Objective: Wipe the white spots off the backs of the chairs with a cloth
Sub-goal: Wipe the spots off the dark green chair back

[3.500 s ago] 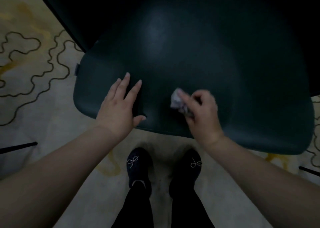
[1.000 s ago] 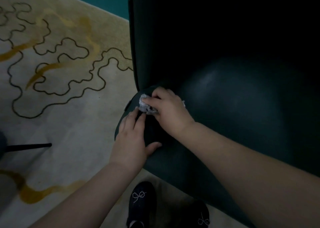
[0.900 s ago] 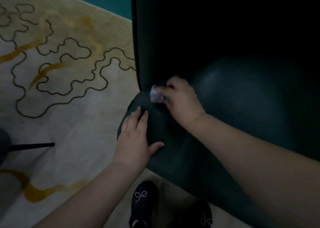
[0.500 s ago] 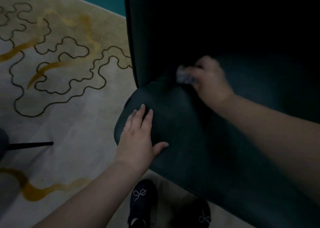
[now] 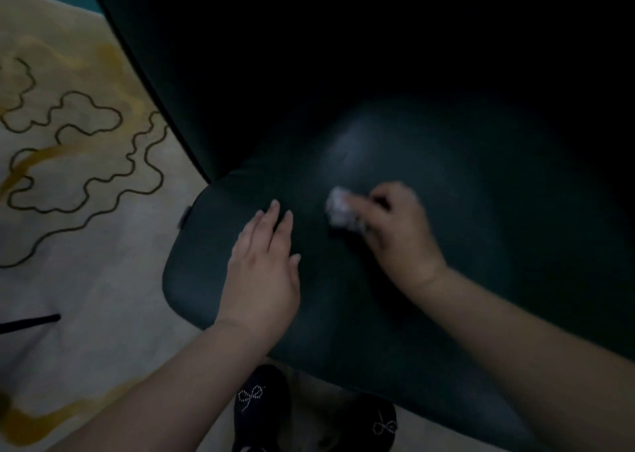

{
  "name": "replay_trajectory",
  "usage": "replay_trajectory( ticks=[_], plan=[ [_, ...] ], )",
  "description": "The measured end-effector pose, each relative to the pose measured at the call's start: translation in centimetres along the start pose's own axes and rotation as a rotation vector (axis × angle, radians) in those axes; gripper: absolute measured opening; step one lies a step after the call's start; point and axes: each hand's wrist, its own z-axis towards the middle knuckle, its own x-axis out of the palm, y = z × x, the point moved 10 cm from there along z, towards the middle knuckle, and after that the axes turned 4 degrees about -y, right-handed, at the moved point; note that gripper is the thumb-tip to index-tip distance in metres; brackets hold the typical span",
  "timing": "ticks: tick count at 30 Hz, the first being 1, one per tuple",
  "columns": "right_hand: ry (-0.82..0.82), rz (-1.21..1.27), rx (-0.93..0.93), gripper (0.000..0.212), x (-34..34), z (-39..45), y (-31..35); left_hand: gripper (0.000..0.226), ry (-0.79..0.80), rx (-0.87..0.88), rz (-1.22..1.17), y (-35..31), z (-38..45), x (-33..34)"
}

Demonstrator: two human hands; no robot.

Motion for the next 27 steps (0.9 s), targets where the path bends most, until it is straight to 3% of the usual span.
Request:
replay_trajectory(
  ticks=[4, 6, 8, 12, 14, 17, 20, 22, 25, 27],
  plan=[
    [-0.332, -0.161, 0.508, 0.046, -6.7, -0.3, -12.4, 0.061, 0.014, 0.010, -0.006, -1.2, 1.1, 0.6],
    [-0.405, -0.180, 0.614, 0.039, -7.4, -1.4, -14.4, 0.067, 0.031, 0.005, 0.020, -1.7, 1.6, 0.8],
    [-0.394, -0.163, 0.602, 0.030, -6.3, -1.2, -13.5, 0.078, 0.057, 0.004, 0.070, -2.3, 2.0, 1.1],
    [-0.191, -0.076, 0.232, 0.036, -3.6, 3.3, -7.4, 0.103, 0.112, -0.017, 0.168, -3.4, 2.7, 1.9],
    [-0.143, -0.046, 0.078, 0.047, -3.2, 5.4, -5.5, 0.109, 0.117, -0.029, 0.185, -3.8, 3.0, 2.0],
    [-0.087, -0.101, -0.008, 0.045, -2.6, 7.6, -5.8, 0.109, 0.113, 0.007, 0.184, -4.9, 3.6, 2.3],
    [-0.265, -0.172, 0.251, 0.022, -5.4, 8.2, -11.5, 0.106, 0.101, 0.053, 0.170, -6.2, 4.2, 2.5],
    [-0.335, -0.226, 0.446, 0.026, -7.7, 6.3, -16.0, 0.103, 0.101, 0.070, 0.145, -6.8, 4.4, 2.7],
    [-0.358, -0.295, 0.601, 0.030, -10.5, 1.9, -19.2, 0.092, 0.098, 0.099, 0.128, -7.4, 4.4, 2.9],
    [-0.462, -0.328, 0.703, 0.025, -12.2, -1.6, -20.3, 0.084, 0.085, 0.105, 0.126, -7.4, 4.4, 2.8]
  ],
)
